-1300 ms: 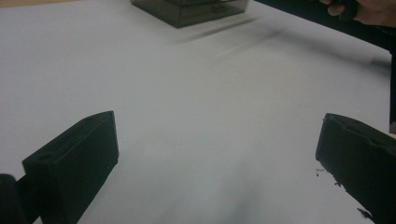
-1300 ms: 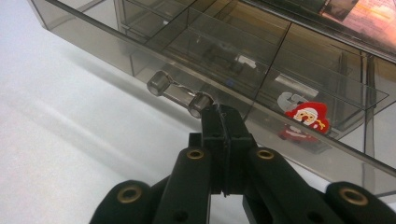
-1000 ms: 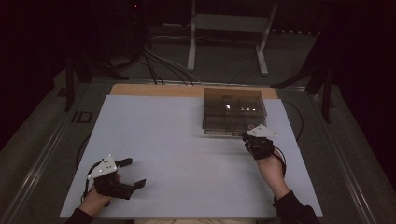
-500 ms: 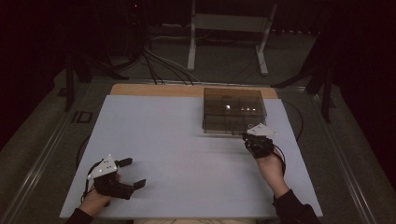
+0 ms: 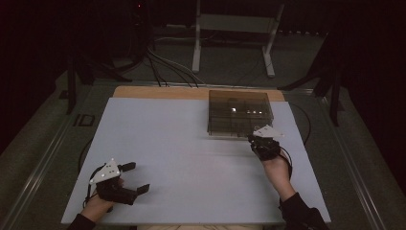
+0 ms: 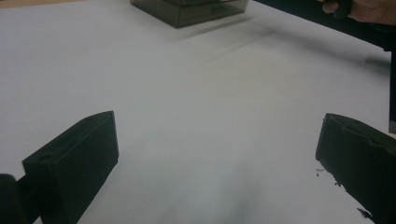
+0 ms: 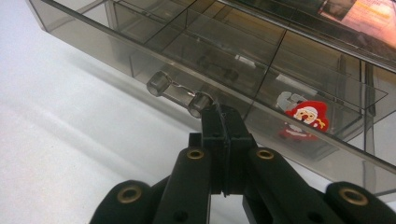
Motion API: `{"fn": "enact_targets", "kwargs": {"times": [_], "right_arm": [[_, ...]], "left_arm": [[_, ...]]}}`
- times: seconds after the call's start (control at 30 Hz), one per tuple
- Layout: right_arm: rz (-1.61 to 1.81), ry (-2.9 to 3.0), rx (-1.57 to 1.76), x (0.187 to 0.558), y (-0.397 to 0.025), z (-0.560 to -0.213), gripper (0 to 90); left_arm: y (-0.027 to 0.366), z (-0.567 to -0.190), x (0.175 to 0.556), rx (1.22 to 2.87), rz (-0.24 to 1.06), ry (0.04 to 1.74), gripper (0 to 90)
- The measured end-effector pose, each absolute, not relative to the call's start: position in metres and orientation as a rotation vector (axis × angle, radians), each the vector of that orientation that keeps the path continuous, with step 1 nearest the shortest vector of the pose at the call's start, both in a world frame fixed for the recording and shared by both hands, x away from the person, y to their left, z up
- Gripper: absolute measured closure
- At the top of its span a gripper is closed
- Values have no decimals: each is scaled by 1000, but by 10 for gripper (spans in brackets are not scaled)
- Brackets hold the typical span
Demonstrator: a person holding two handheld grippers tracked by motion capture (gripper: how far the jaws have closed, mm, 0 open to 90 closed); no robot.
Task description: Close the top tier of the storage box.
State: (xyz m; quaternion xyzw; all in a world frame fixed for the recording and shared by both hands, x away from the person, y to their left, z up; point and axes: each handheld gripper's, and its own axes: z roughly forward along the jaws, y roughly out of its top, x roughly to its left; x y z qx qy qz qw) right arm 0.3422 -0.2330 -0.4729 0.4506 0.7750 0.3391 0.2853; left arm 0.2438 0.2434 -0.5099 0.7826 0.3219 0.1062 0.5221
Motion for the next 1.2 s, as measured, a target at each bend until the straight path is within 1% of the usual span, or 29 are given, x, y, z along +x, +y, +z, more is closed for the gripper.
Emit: {"fn": "enact_targets", "kwargs": {"times": [1.2], "right_arm": [[909, 2053, 1217, 359, -233, -470, 900]], "left_arm": [[243, -510, 244, 1873, 254, 772, 0]]}}
